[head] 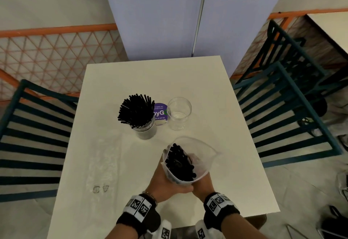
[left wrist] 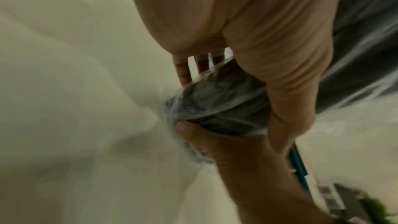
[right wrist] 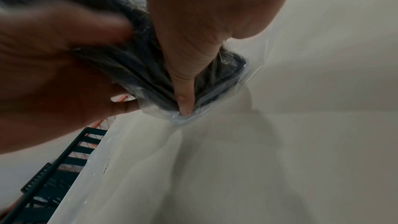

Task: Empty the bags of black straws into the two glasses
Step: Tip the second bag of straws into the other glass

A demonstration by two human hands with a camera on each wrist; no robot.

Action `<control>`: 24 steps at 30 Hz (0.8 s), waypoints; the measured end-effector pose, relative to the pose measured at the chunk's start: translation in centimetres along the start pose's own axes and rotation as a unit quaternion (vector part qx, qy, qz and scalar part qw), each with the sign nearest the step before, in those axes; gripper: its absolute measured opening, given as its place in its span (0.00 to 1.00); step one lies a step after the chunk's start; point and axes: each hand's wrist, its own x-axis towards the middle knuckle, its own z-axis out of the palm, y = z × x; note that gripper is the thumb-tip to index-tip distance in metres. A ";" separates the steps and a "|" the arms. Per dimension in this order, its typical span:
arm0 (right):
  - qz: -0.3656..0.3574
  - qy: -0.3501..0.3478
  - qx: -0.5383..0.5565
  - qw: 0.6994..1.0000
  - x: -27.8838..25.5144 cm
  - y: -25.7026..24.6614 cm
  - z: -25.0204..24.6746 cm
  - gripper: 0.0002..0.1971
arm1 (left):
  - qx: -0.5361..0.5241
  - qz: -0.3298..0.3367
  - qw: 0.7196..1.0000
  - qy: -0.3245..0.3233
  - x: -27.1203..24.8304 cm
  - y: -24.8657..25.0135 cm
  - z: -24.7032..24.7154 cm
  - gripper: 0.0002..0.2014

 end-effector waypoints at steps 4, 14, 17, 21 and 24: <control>-0.017 -0.001 0.003 1.000 0.6 0.9 0.2 0.16 | -0.043 0.045 0.997 0.053 0.4 1.3 0.7 0.53; -0.048 -0.052 0.160 0.984 1.0 -2.4 -3.4 0.36 | -0.070 0.038 0.997 -0.018 1.0 4.8 0.7 0.45; -0.043 -0.010 0.150 0.988 1.2 -2.0 -3.1 0.33 | -0.149 0.046 0.983 -0.096 0.4 6.1 0.8 0.50; -0.058 0.048 0.157 0.985 1.1 -1.2 -1.9 0.33 | -0.116 0.053 0.989 -0.073 1.0 5.0 1.3 0.42; -0.051 0.065 0.135 0.987 0.8 -0.2 -1.1 0.26 | -0.033 0.034 0.997 -0.056 1.7 3.1 2.0 0.38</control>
